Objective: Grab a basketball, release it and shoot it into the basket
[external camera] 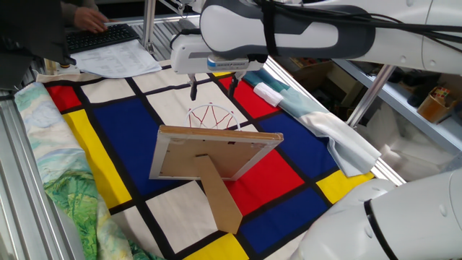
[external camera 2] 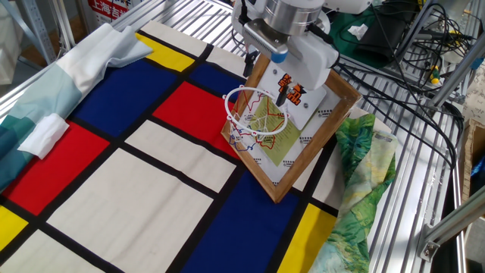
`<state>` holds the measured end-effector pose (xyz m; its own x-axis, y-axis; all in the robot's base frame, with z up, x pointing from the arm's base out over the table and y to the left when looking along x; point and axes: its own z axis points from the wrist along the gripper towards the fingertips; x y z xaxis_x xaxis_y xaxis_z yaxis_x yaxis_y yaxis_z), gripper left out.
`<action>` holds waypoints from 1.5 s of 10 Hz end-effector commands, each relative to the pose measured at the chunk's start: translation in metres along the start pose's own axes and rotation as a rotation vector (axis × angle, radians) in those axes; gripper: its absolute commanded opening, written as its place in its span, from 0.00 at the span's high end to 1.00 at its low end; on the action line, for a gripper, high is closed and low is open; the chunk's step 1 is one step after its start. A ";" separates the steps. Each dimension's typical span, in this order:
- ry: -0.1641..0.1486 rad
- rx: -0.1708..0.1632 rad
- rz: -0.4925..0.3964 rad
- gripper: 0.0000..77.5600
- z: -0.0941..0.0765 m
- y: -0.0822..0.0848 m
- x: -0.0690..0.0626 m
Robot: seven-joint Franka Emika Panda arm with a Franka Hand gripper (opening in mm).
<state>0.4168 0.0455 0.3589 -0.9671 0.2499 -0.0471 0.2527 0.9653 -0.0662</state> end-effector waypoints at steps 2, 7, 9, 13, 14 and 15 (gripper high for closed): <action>0.004 -0.019 0.003 0.00 -0.002 0.001 0.000; 0.012 -0.050 -0.002 0.00 -0.002 0.001 0.000; 0.013 -0.050 -0.004 0.00 -0.002 0.001 0.000; 0.017 -0.049 0.002 0.00 -0.003 0.002 0.001; 0.029 -0.051 0.009 0.00 -0.005 0.003 0.002; 0.029 -0.049 0.018 0.00 -0.005 0.003 0.003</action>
<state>0.4150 0.0479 0.3605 -0.9665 0.2556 -0.0222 0.2560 0.9665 -0.0188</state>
